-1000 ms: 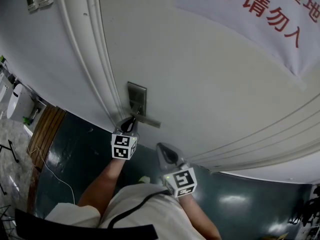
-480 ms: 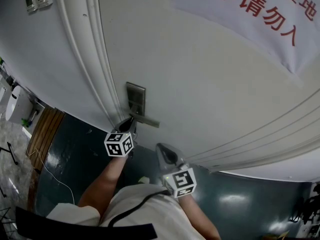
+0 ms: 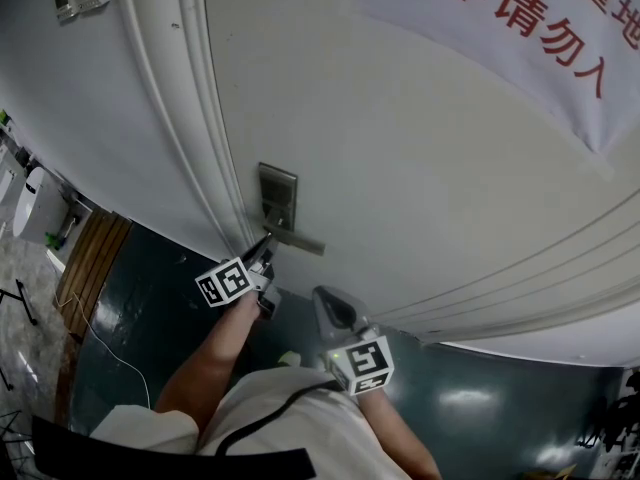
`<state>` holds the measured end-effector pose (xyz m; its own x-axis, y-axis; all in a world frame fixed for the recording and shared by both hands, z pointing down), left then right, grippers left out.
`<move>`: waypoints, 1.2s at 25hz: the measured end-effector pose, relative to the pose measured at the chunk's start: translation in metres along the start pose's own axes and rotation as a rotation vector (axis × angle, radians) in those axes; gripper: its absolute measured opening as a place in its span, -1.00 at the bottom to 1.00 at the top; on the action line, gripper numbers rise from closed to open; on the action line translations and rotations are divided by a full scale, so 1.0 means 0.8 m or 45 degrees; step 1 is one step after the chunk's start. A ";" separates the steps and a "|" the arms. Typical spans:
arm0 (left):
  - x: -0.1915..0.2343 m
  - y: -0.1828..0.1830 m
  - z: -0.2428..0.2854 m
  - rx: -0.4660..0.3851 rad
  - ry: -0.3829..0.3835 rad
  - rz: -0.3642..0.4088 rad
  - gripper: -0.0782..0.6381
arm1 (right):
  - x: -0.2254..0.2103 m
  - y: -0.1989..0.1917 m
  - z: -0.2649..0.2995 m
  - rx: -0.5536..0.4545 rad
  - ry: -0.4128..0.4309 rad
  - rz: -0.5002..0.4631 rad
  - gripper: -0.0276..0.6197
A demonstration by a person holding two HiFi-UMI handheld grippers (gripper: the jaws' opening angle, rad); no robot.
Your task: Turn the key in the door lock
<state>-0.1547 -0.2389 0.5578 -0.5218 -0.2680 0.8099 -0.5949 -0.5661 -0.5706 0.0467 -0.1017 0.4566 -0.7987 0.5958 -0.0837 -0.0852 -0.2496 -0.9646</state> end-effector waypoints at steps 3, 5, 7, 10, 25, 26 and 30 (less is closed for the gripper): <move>0.007 -0.003 0.001 -0.023 -0.077 -0.167 -0.71 | -0.002 -0.004 0.001 0.000 -0.003 0.000 -0.89; 0.012 -0.005 0.002 -0.028 -0.151 -0.299 -0.71 | -0.003 -0.008 0.002 -0.001 -0.004 -0.001 -0.89; 0.016 -0.007 0.003 -0.035 -0.210 -0.410 -0.70 | -0.002 -0.004 0.002 0.002 -0.001 -0.003 -0.89; 0.018 -0.009 0.004 -0.061 -0.266 -0.530 -0.69 | -0.002 -0.003 0.001 0.007 0.000 -0.005 -0.89; 0.018 -0.008 0.005 -0.068 -0.315 -0.599 -0.66 | -0.001 -0.006 -0.009 -0.012 0.008 0.000 -0.89; 0.018 -0.008 0.005 -0.069 -0.309 -0.592 -0.66 | -0.002 -0.006 -0.011 -0.009 0.008 0.002 -0.89; 0.016 -0.008 0.005 -0.073 -0.278 -0.580 -0.65 | -0.009 -0.009 -0.020 -0.024 0.002 0.004 -0.89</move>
<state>-0.1553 -0.2420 0.5724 -0.0651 -0.1644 0.9842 -0.7681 -0.6214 -0.1546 0.0626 -0.0916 0.4603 -0.7979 0.5965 -0.0868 -0.0714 -0.2365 -0.9690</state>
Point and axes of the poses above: the fingertips, and each gripper's own axes: z forward along the fingers, x to its left, y out of its top, the point moved 9 cm from there along -z, backward along the fingers, and after that the axes turned 3 degrees about x, right-handed, at the moved point
